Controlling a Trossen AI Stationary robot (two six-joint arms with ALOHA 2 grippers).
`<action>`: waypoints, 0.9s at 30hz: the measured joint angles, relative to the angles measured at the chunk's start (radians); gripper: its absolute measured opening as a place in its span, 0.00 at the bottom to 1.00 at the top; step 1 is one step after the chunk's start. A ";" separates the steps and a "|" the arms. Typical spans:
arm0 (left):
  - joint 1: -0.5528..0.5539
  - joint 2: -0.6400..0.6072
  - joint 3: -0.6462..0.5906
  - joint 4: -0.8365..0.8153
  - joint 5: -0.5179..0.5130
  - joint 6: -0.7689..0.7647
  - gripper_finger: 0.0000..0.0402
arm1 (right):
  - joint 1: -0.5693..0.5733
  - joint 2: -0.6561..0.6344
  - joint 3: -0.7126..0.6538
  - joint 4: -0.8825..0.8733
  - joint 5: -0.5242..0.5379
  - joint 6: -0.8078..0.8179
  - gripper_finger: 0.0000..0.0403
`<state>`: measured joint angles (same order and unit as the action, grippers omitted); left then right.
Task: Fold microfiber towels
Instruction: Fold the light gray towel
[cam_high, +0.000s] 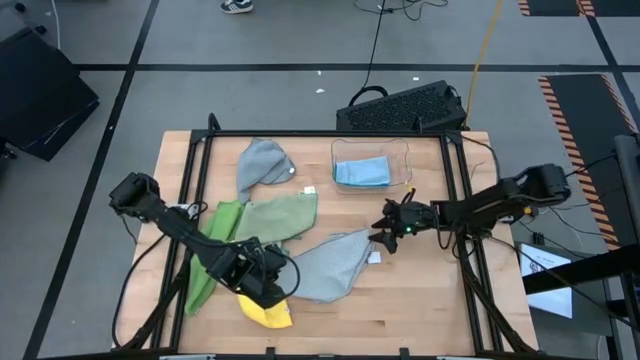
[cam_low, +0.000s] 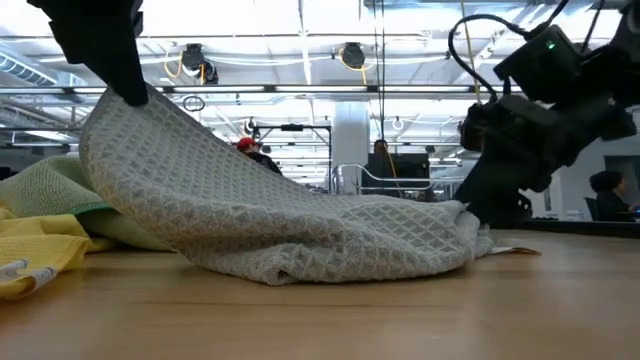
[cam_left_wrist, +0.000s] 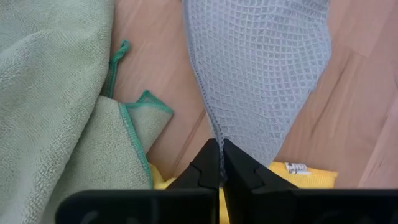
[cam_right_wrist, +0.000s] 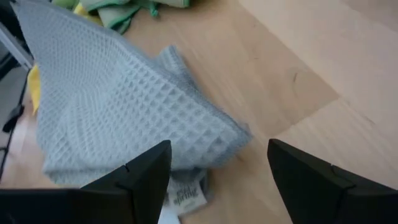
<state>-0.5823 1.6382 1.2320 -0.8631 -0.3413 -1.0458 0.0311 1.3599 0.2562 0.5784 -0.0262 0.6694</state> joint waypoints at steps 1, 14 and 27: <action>0.002 0.000 0.000 0.000 0.000 0.001 0.01 | 0.000 0.035 0.000 0.042 0.000 0.009 0.63; 0.026 0.000 0.000 0.000 0.004 0.030 0.03 | 0.005 0.217 0.003 0.273 -0.049 0.045 0.47; 0.026 0.000 0.000 0.000 0.004 0.030 0.01 | 0.004 0.201 -0.002 0.302 -0.063 0.088 0.23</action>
<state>-0.5564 1.6382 1.2320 -0.8635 -0.3378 -1.0157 0.0353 1.5611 0.2546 0.8802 -0.0889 0.7571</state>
